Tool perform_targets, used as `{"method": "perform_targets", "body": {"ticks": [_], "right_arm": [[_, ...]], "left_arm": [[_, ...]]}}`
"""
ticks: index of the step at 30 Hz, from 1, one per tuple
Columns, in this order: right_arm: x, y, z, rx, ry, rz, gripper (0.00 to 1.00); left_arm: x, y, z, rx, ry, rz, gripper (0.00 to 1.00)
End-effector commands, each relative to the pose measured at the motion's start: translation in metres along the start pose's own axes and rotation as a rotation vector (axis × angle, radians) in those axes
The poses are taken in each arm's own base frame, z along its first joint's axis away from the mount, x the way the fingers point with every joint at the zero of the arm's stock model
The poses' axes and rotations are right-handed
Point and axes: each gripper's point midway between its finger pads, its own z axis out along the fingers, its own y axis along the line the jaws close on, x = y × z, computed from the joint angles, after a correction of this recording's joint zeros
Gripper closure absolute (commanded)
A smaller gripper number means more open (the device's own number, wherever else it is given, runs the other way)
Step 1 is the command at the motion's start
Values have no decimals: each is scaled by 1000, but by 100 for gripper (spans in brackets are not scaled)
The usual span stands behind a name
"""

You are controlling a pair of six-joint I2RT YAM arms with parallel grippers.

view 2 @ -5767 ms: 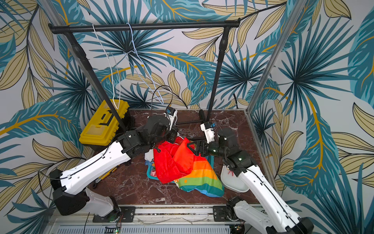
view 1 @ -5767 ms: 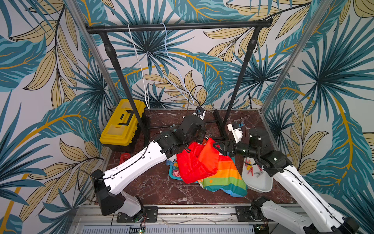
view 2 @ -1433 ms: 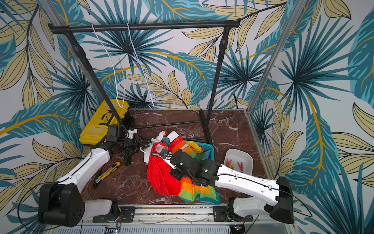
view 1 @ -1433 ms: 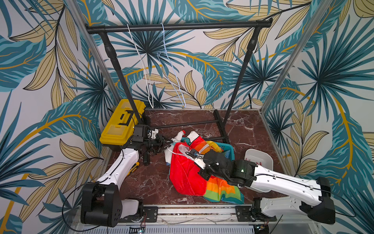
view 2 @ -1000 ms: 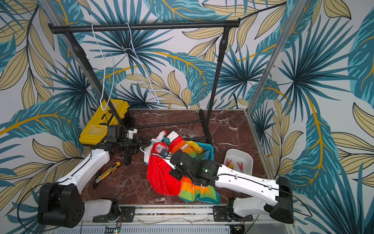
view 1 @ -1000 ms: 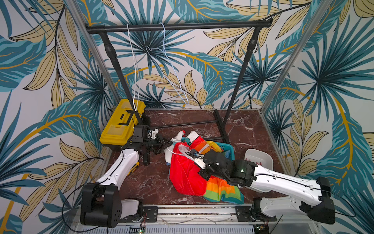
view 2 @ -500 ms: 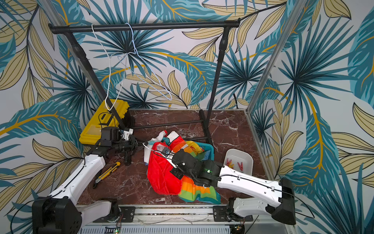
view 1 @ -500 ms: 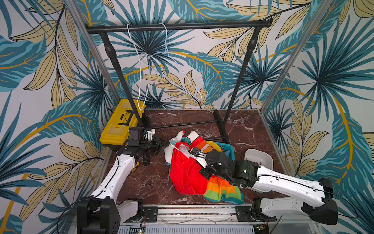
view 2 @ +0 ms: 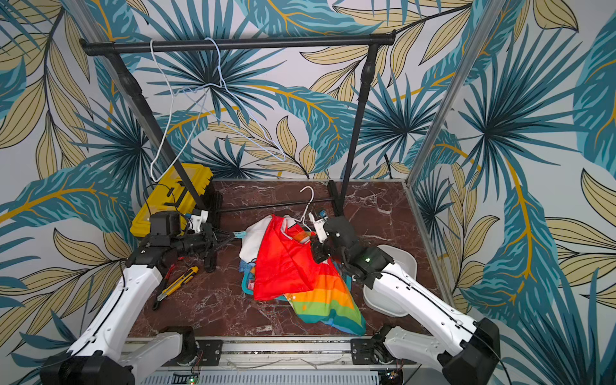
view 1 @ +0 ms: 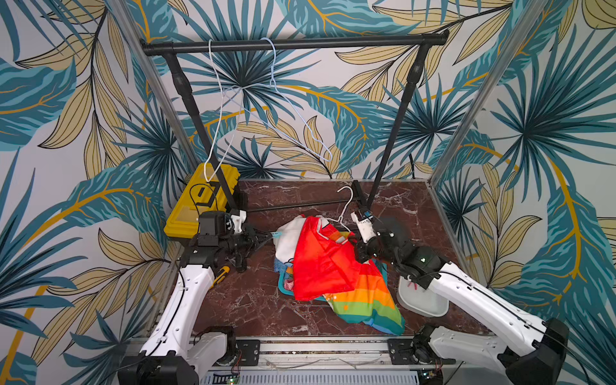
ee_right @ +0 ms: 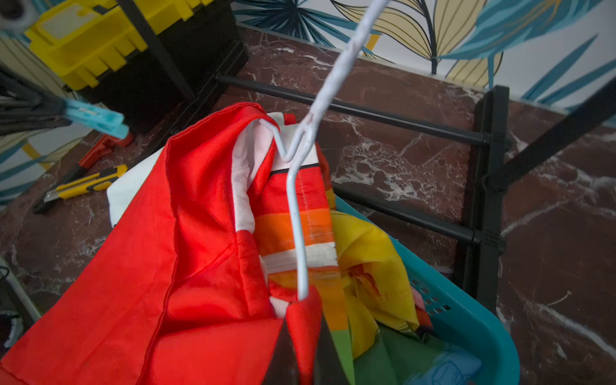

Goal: Remove the clothespins securing jackets to the hanger
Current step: Place the hanger in the basket, then place the clothespin in the storage box.

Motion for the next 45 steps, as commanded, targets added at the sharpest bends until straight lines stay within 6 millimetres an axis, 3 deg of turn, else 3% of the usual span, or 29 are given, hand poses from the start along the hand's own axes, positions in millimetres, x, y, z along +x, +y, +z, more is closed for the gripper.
{"method": "perform_targets", "body": {"ticks": [1, 3, 7, 8, 10, 13, 16, 19, 24, 27, 36, 45], "right_arm": [[16, -6, 19, -92, 44, 189, 99], [25, -11, 28, -102, 64, 234, 93], [39, -19, 41, -95, 89, 290, 67], [39, -22, 39, -83, 83, 297, 54], [34, -25, 30, -66, 50, 292, 39], [20, -24, 3, -63, -1, 248, 29], [7, -14, -25, -62, -51, 163, 28], [2, 15, -38, -61, -50, -34, 32], [1, 70, -28, -165, 6, -254, 32], [-5, 85, -23, -212, 1, -310, 30], [-20, 102, -8, -214, 11, -418, 34], [-17, 111, -1, -250, 39, -441, 53]], "left_arm": [[0, -17, -8, 19, -11, 93, 100], [5, -26, -5, 32, 12, 134, 100], [17, -40, 9, 36, 63, 206, 100], [17, -42, 10, 34, 63, 226, 100], [19, -49, 11, 44, 70, 255, 100], [26, -62, 12, 75, 95, 308, 100], [36, -73, 18, 101, 140, 359, 100], [45, -75, 29, 100, 185, 386, 100], [66, -93, 45, 139, 277, 448, 100], [79, -100, 50, 152, 325, 479, 100], [104, -105, 60, 170, 413, 485, 100], [111, -112, 63, 185, 441, 498, 100]]}}
